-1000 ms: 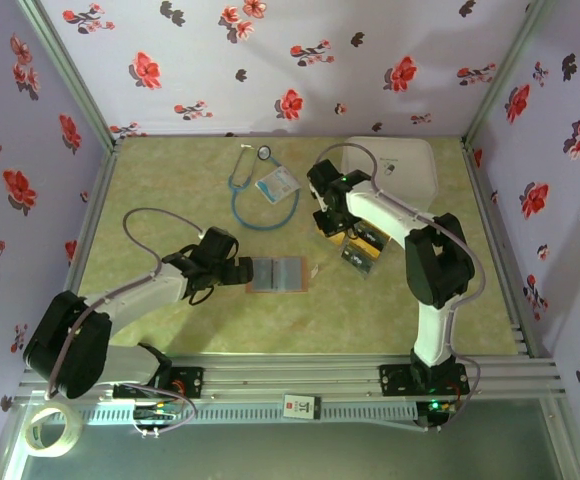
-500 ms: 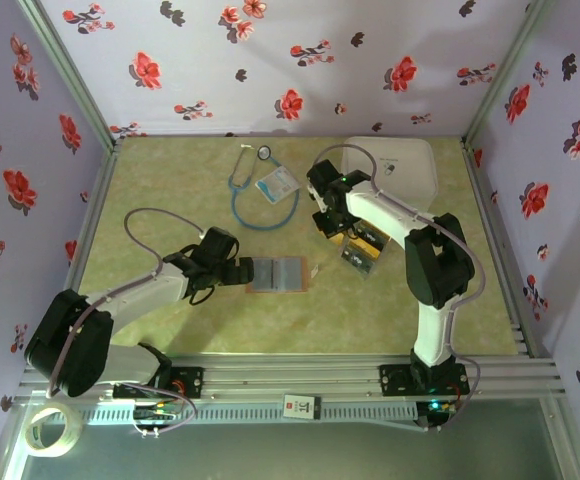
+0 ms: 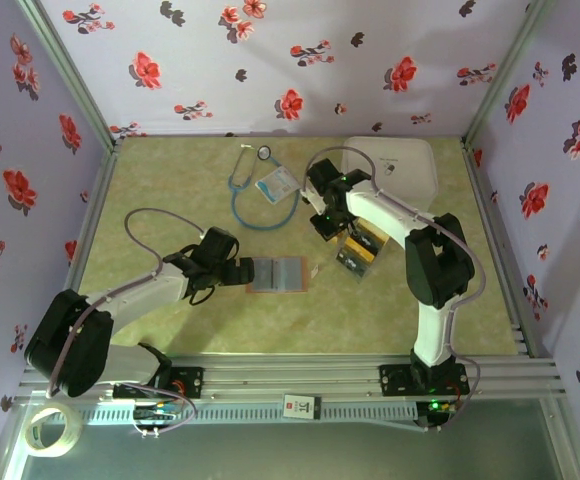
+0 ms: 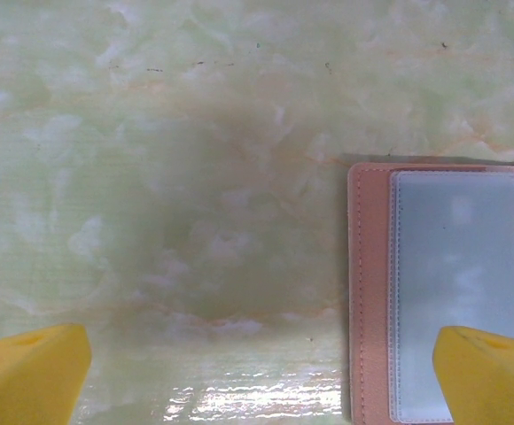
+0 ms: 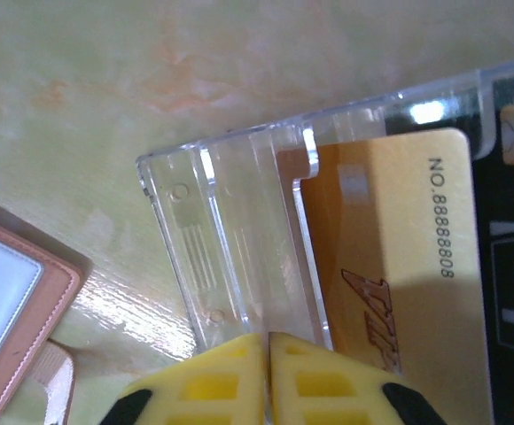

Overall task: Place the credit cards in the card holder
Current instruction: Pick up the credit card from the storage box, then insert the credit card into the card slot.

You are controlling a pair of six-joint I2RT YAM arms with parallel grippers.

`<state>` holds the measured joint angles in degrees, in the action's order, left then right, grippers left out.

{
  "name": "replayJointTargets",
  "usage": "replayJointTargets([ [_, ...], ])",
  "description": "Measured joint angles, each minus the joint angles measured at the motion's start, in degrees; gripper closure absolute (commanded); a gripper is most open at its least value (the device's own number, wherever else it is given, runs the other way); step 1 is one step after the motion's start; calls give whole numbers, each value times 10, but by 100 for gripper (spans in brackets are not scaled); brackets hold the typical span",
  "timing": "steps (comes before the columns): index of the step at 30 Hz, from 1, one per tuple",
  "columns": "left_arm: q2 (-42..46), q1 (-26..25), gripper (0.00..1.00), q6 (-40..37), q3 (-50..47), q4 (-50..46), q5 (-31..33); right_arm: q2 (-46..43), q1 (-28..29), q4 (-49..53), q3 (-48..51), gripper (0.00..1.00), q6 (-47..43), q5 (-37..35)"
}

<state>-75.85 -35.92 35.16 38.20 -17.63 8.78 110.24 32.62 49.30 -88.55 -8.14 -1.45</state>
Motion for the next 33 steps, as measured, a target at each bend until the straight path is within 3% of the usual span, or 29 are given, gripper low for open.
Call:
replayJointTargets([
  [11, -1, 0, 0, -2, 0, 0, 0, -7, 1, 35, -37, 100, -22, 13],
  [19, -1, 0, 0, -15, 4, -1, 0, -83, 13, 24, -24, 100, 21, 47],
  [23, -3, 0, 0, -28, 12, 0, -1, -159, 15, -62, 69, 100, 108, 109],
  [27, -7, 0, 0, -43, 17, -2, 0, -219, 22, -224, 221, 100, 244, 180],
  [33, -20, -12, 0, -59, 25, -9, 7, -223, 80, -409, 367, 100, 406, 205],
])
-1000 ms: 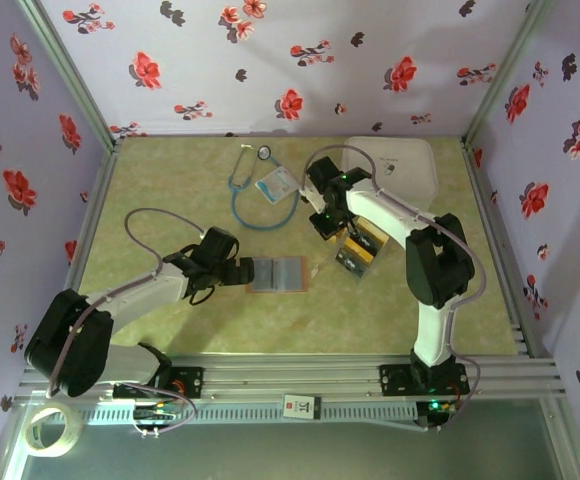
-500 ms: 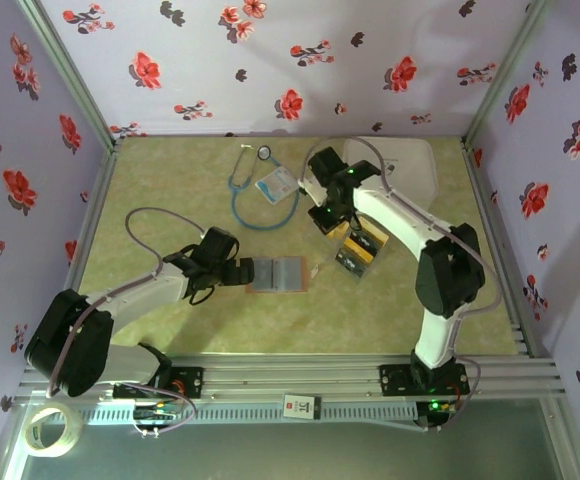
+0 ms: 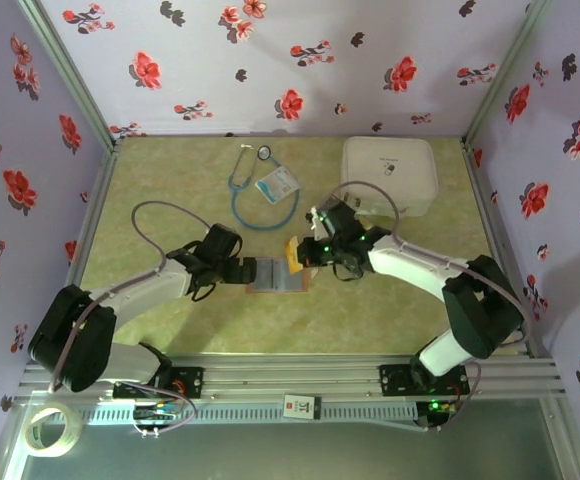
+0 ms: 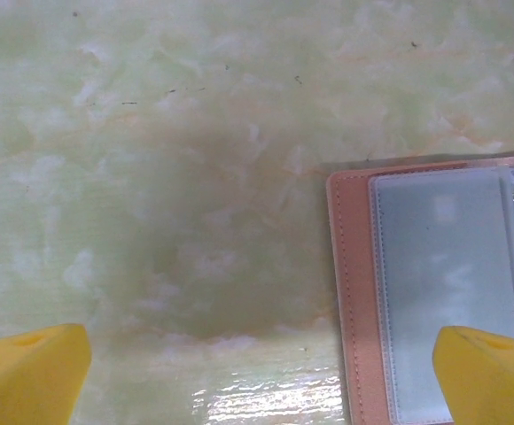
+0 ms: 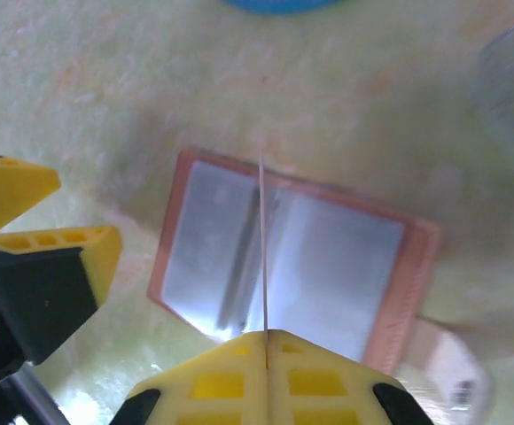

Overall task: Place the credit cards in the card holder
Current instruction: Insert the credit card into the card slot.

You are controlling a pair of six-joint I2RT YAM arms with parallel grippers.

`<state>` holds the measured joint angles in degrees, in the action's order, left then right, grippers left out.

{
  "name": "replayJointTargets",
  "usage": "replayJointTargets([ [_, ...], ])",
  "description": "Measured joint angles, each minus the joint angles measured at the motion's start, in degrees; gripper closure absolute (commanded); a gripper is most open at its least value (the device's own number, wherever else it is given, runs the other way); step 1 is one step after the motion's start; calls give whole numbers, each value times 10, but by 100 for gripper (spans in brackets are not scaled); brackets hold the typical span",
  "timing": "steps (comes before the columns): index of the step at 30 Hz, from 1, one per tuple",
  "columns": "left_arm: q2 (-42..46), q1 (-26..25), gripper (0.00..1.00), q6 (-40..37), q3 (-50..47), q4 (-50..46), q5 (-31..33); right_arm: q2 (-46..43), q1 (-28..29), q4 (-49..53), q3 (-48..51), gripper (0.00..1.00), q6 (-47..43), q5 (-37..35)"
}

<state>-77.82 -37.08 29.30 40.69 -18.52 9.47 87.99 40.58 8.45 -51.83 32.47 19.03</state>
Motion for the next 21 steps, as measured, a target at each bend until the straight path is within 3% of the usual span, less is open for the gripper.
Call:
replayJointTargets([
  [9, -25, -27, 0, -12, 3, 0, 14, 15, 28, -190, 87, 100, 122, 2],
  [21, -46, -40, 0, -28, 3, 8, 24, 33, 28, -254, 108, 100, 148, -8],
])
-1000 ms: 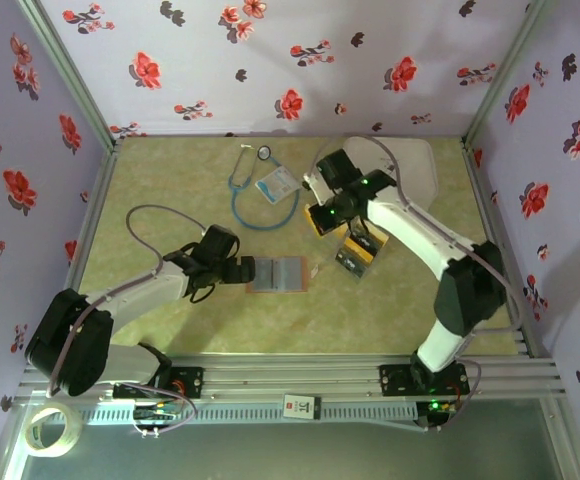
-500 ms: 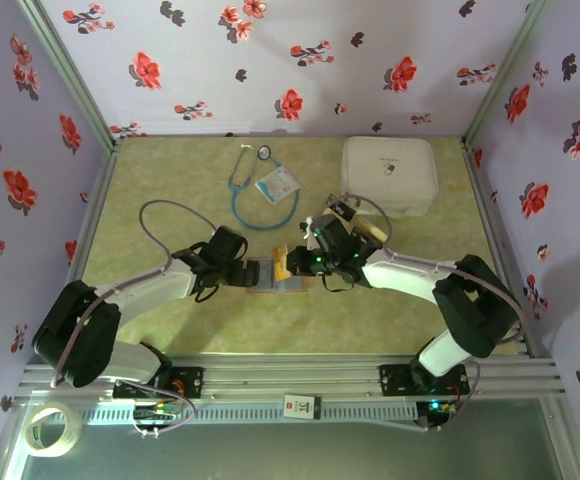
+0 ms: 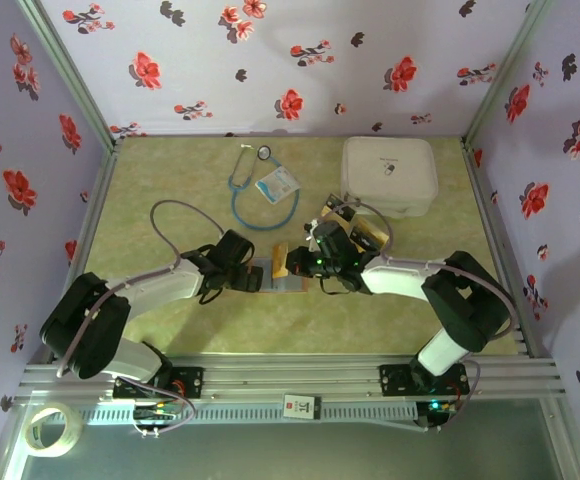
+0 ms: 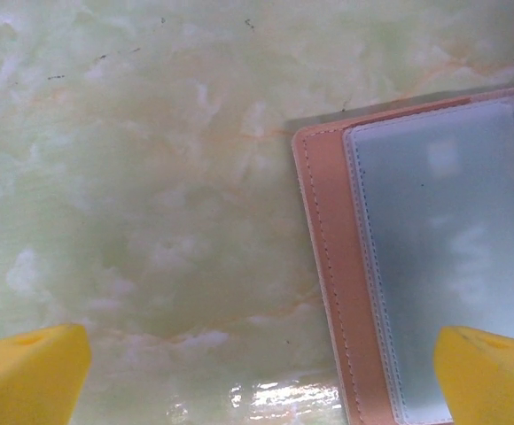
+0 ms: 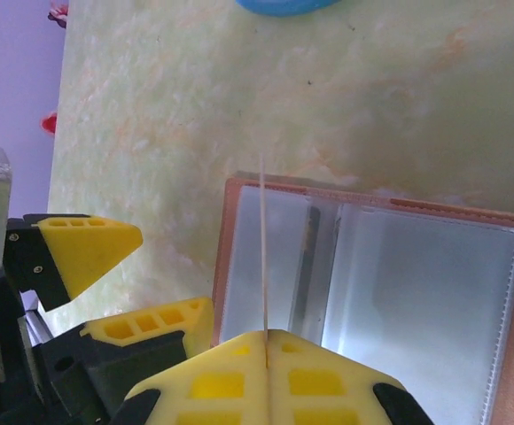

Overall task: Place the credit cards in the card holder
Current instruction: Insert the credit card into the card slot.

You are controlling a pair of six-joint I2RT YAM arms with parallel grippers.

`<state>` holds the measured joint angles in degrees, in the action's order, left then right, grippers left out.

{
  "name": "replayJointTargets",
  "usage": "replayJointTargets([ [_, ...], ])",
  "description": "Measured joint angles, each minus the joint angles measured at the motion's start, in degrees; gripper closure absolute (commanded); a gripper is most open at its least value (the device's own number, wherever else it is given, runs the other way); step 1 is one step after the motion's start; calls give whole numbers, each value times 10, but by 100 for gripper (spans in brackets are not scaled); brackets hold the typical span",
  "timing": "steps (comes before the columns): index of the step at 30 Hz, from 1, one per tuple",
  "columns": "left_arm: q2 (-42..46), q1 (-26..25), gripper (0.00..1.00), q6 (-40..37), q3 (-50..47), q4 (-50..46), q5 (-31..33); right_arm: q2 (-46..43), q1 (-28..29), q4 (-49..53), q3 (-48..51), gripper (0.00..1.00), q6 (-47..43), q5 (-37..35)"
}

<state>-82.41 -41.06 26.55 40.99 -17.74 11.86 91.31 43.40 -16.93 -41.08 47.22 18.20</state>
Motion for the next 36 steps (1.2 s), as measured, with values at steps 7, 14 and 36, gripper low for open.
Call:
replayJointTargets([
  [7, -13, -9, 0, -11, 0, 5, 2, 0, -4, -9, 24, 100, 5, -6],
  [14, -20, -11, 0, -12, 0, 6, 15, 0, -13, -16, 35, 100, 10, -6],
  [36, -26, -11, 0, 7, -10, 8, 39, -2, -28, -59, 53, 100, 17, 5],
])
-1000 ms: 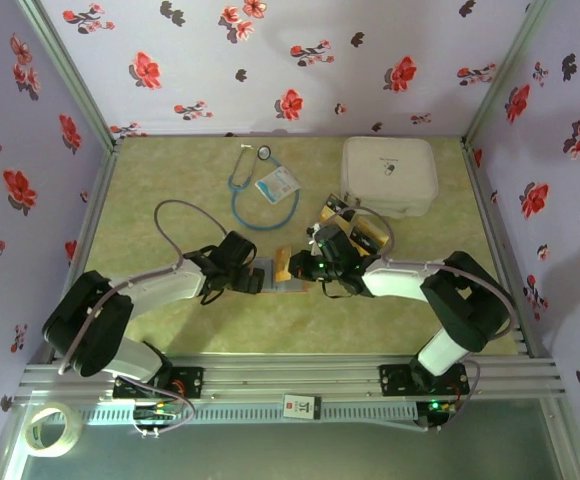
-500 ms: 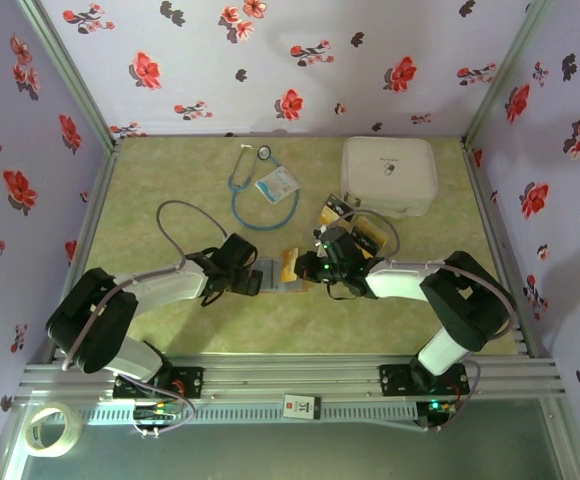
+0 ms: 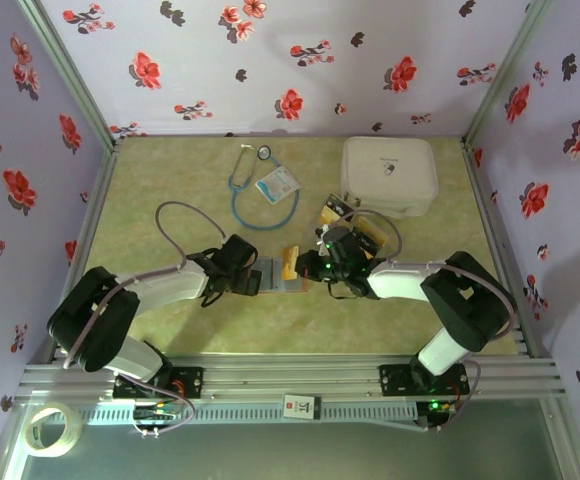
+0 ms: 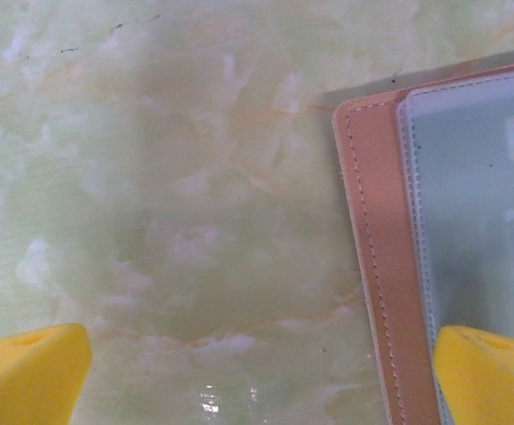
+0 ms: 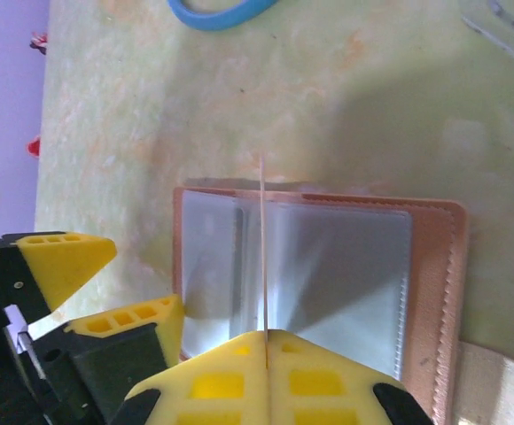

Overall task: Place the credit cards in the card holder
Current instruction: Insert the credit card into the card slot.

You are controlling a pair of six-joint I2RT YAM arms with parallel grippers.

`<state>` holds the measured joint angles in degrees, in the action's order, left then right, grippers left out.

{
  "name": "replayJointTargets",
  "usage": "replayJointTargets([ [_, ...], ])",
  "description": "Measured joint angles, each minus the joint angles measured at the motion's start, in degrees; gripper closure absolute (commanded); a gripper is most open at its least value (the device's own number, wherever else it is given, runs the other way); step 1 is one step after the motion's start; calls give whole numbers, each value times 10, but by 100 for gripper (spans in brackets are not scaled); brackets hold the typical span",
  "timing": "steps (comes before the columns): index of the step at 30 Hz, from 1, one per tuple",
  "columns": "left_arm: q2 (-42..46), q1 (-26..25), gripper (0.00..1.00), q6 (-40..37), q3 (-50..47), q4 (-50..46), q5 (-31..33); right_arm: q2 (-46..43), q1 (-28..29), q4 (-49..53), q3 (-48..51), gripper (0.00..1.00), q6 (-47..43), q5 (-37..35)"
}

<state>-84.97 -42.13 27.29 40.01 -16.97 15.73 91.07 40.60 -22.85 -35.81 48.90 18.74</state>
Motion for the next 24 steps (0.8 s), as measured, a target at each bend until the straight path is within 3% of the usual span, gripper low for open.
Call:
replayJointTargets([
  [24, 3, -4, 0, 13, -1, -4, 4, 80, 7, -181, 33, 100, 58, 17],
])
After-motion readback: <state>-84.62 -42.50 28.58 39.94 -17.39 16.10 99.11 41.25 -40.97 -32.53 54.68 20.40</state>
